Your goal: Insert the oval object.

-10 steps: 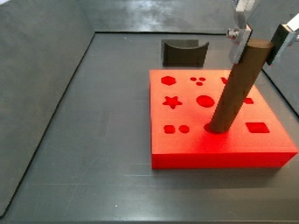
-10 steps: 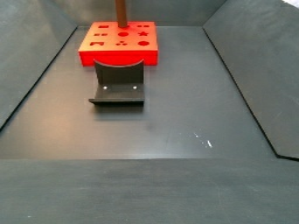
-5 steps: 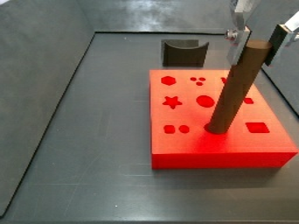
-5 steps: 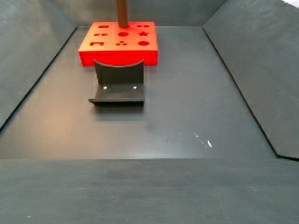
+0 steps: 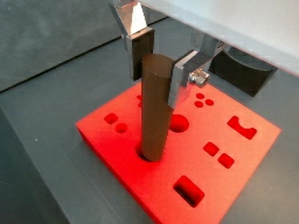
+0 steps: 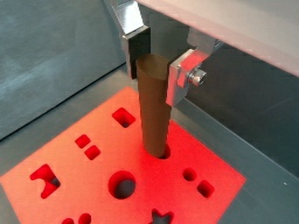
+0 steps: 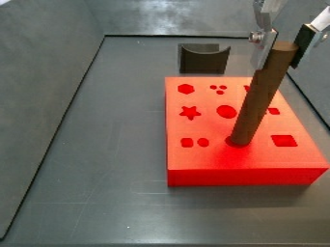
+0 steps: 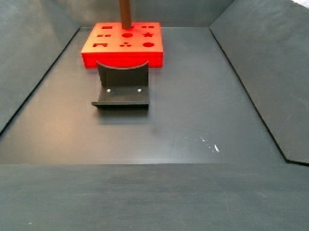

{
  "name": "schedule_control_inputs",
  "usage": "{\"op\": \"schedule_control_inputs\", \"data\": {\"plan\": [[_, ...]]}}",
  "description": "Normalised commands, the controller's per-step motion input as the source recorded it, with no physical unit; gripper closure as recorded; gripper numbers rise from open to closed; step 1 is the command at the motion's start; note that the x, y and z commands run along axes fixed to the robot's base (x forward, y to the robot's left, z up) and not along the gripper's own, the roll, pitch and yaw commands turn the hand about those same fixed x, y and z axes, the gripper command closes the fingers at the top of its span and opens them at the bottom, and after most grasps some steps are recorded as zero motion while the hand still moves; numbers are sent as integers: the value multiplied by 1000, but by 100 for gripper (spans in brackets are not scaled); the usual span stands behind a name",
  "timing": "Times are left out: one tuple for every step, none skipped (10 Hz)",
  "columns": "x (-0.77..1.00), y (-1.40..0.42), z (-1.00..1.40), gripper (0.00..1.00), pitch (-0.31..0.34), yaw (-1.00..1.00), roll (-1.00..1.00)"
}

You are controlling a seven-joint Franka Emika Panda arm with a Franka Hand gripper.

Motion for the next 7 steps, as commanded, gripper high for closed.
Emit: {"op": "schedule_control_inputs", "data": {"plan": [[-226, -37, 0, 100, -26, -183, 10], [-154, -123, 0, 100, -50, -106, 1], [0, -194, 0, 100, -50, 0, 9], [206, -89, -31, 100, -4, 0, 7], [214, 0, -80, 100, 0, 0, 29], [31, 46, -77, 100, 0, 0, 40], [-34, 77, -14, 100, 0, 0, 0]]}}
